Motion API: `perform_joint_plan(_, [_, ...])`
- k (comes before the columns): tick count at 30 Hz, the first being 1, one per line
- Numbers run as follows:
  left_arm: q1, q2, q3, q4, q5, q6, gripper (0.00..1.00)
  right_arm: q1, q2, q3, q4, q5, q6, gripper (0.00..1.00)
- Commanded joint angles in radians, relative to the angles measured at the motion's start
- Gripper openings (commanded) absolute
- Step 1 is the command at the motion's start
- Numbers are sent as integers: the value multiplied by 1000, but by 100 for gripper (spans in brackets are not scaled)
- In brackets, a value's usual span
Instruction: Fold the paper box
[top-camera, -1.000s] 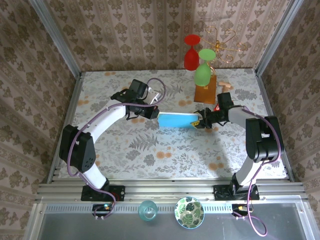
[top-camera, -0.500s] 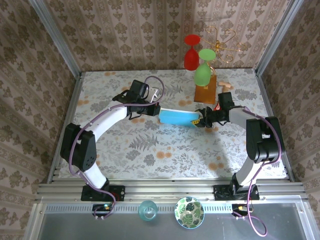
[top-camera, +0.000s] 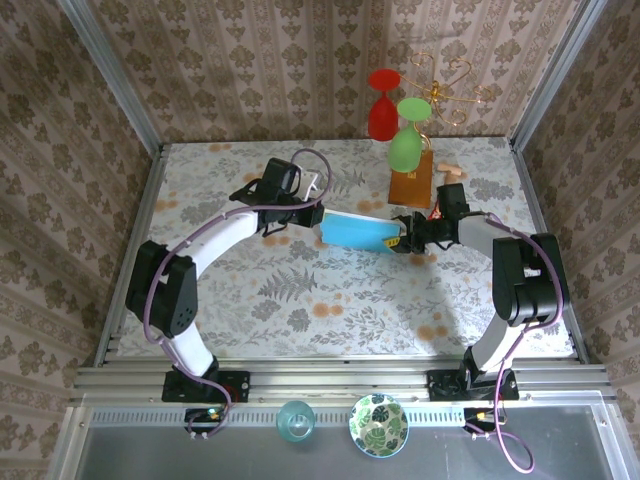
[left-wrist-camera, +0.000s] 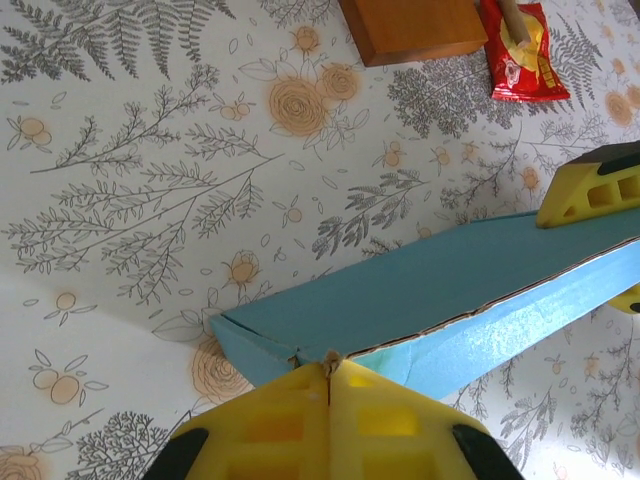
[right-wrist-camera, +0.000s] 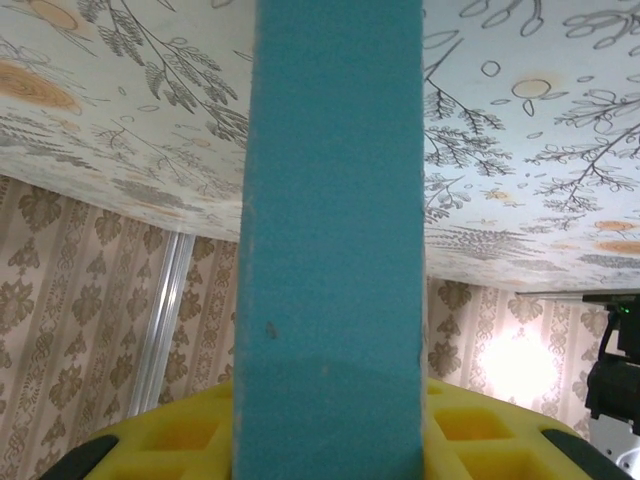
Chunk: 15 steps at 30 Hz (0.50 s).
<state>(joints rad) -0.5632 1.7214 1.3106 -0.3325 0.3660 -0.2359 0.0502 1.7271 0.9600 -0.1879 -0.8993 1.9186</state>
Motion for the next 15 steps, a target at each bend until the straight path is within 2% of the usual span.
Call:
perform_joint_plan(1, [-20,73,-22,-82,-2,-1,0,-2,44,-15,-33,115,-13,35])
perform_joint_plan(15, [-32,108,-26,-55,-43,6,0,-18,71,16,-38,125,-21,44])
